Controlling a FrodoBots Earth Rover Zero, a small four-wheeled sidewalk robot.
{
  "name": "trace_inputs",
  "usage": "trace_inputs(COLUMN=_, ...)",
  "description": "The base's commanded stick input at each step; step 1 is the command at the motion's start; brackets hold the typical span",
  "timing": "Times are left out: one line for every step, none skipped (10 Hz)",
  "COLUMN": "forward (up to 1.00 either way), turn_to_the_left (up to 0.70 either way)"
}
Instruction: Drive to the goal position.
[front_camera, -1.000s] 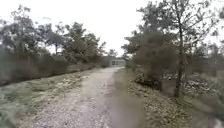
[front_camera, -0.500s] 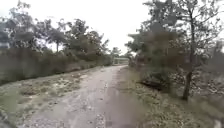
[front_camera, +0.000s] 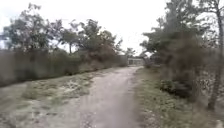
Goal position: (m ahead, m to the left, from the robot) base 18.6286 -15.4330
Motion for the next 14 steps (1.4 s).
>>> trace_inputs(forward=0.7, turn_to_the_left=0.0)
trace_inputs(forward=0.7, turn_to_the_left=0.0)
trace_inputs(forward=0.7, turn_to_the_left=0.0)
trace_inputs(forward=0.7, turn_to_the_left=0.0)
trace_inputs(forward=0.7, turn_to_the_left=0.0)
trace_inputs(forward=0.7, turn_to_the_left=0.0)
trace_inputs(forward=0.7, turn_to_the_left=0.0)
trace_inputs(forward=0.7, turn_to_the_left=0.0)
trace_inputs(forward=0.7, turn_to_the_left=0.0)
trace_inputs(forward=0.7, turn_to_the_left=0.0)
trace_inputs(forward=0.7, turn_to_the_left=0.0)
trace_inputs(forward=0.7, turn_to_the_left=0.0)
trace_inputs(forward=0.7, turn_to_the_left=0.0)
trace_inputs(forward=0.7, turn_to_the_left=0.0)
